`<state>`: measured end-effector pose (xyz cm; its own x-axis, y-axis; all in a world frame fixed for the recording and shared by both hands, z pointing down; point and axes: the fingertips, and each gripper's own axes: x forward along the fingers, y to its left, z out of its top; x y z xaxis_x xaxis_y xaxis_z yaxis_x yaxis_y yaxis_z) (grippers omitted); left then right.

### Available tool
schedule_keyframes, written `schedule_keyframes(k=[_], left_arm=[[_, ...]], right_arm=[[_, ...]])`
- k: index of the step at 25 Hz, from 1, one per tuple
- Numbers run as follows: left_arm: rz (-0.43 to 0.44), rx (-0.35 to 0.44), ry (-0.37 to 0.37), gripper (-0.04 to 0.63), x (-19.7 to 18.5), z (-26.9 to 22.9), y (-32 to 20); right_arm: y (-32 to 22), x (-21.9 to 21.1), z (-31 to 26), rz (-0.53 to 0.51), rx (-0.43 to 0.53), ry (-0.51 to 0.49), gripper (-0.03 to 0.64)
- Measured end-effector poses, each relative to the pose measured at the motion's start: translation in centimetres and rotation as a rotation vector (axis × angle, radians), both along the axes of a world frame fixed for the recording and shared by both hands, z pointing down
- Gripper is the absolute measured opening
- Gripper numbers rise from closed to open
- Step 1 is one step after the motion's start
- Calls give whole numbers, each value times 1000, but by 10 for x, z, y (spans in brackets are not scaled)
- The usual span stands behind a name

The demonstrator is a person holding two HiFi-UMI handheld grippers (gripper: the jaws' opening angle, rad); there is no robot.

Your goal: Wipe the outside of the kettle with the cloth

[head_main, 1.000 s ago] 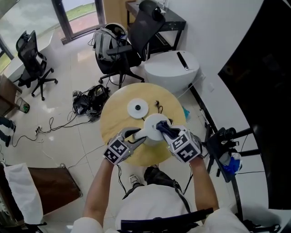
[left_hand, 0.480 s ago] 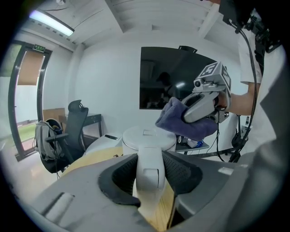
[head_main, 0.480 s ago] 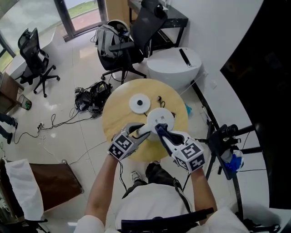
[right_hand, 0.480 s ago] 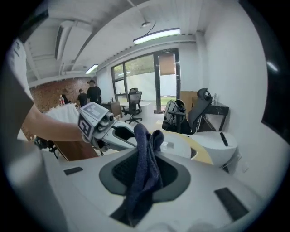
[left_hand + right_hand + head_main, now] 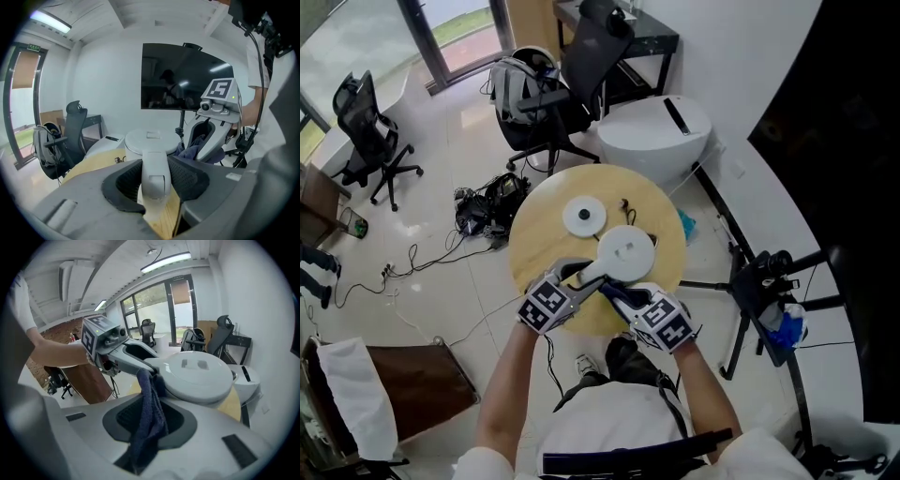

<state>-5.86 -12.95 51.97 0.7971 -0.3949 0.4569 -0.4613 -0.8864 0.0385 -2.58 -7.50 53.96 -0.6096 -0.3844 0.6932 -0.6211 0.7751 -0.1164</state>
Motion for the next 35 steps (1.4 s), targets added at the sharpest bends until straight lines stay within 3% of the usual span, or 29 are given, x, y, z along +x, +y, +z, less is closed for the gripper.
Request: schedule_keyframes(k=[5,11,18,22,30,32,35], left_arm=[[-4,-11,-9,173,0,-1,-1],[-33,-20,-18,173,0,-2,2],[-27,-24,-28,173,-6,-4,2],[-13,-22,-43,172,-7,-4,2],[64,-19,-116,170,-8,-1,-2],[88,-19,-133,170,-8,0,-3],[108,-23,-147,170,-7,0,-4]], right_arm=[[-8,3,32,124,-70,-12,83],[-6,6,115,297,-110,-16,83],[-9,0,181,338,-195,-13,83],[-4,14,142,330,-132,-23,83],[0,34,-40,338,157,-214,83],[-1,41,-54,375,180,-243,83],[0,47,-27,422,131,-213,83]])
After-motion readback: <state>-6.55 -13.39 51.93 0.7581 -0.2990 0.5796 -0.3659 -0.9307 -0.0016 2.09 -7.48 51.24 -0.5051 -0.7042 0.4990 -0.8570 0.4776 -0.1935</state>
